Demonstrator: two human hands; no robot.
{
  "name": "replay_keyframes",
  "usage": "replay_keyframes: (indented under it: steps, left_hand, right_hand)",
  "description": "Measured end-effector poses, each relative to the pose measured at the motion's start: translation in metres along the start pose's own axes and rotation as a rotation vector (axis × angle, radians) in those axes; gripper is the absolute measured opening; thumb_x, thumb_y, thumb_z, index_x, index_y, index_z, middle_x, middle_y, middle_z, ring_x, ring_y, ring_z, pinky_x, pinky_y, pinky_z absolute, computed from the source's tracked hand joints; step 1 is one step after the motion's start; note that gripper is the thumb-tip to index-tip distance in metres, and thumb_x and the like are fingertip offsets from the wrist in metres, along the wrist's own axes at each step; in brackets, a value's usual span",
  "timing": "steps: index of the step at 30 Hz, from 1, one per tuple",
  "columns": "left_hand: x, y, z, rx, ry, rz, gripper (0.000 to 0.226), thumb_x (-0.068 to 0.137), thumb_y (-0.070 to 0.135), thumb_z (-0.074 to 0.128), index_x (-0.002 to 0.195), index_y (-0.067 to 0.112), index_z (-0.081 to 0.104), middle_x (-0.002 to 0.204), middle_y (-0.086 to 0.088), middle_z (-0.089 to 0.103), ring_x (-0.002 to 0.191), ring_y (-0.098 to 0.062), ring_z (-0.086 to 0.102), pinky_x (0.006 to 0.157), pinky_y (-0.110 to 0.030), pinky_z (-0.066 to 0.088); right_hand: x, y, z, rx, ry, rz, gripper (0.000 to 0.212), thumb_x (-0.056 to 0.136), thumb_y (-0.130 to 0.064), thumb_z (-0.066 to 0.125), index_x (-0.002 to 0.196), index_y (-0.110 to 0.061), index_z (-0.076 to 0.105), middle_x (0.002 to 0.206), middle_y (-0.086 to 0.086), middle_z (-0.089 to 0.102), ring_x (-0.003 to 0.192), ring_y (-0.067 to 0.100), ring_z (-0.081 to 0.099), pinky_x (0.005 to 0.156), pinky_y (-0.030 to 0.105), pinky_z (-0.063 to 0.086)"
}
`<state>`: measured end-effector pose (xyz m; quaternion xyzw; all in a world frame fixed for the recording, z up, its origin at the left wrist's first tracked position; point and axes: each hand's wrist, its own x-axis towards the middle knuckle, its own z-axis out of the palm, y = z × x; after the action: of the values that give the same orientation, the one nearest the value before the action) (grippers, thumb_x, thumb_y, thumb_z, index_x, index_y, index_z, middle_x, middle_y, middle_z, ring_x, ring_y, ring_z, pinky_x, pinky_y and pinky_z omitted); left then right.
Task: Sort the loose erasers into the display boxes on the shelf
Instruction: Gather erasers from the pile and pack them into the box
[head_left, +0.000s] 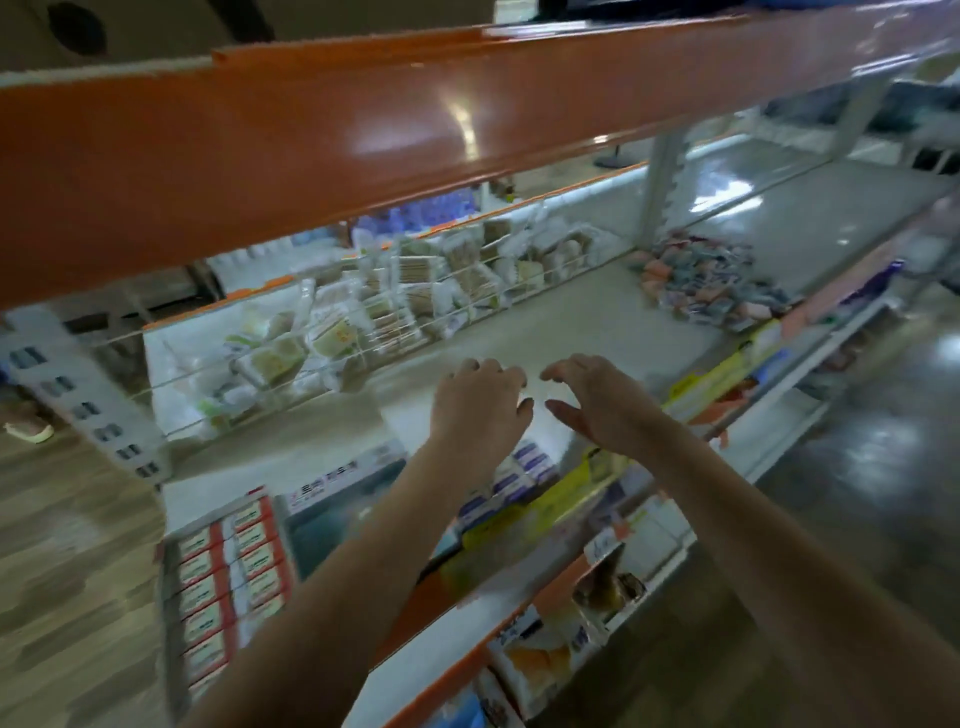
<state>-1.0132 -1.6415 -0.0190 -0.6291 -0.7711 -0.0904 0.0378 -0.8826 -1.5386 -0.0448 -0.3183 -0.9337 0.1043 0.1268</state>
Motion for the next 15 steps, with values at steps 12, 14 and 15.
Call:
replay_keyframes:
  steps: [12,14,15]
  left_hand:
    - [0.171,0.196,0.076,-0.054,-0.093,0.039,0.042,0.092,0.042,0.048,0.130,0.023,0.048,0.130,-0.006,0.049,0.124,-0.025,0.040,0.096,-0.037,0.038]
    - [0.196,0.214,0.088,-0.050,-0.107,0.049,0.045,0.092,0.041,0.048,0.132,0.021,0.048,0.135,-0.008,0.046,0.126,-0.027,0.039,0.096,-0.038,0.038]
    - [0.208,0.220,0.094,-0.042,-0.107,0.051,0.045,0.092,0.041,0.047,0.132,0.021,0.047,0.138,-0.008,0.043,0.127,-0.027,0.038,0.096,-0.039,0.039]
  right_hand:
    - [-0.029,0.250,-0.057,-0.096,0.004,0.279,0.048,0.090,-0.031,0.054,0.136,-0.018,0.042,0.138,0.007,0.044,0.127,0.026,0.040,0.097,0.037,0.039]
    - [-0.025,0.281,-0.062,-0.073,0.012,0.313,0.048,0.090,-0.029,0.054,0.136,-0.018,0.043,0.139,0.007,0.044,0.126,0.028,0.041,0.096,0.038,0.040]
    - [-0.022,0.295,-0.063,-0.058,0.013,0.327,0.048,0.090,-0.029,0.054,0.136,-0.018,0.042,0.139,0.008,0.044,0.125,0.029,0.041,0.097,0.040,0.040]
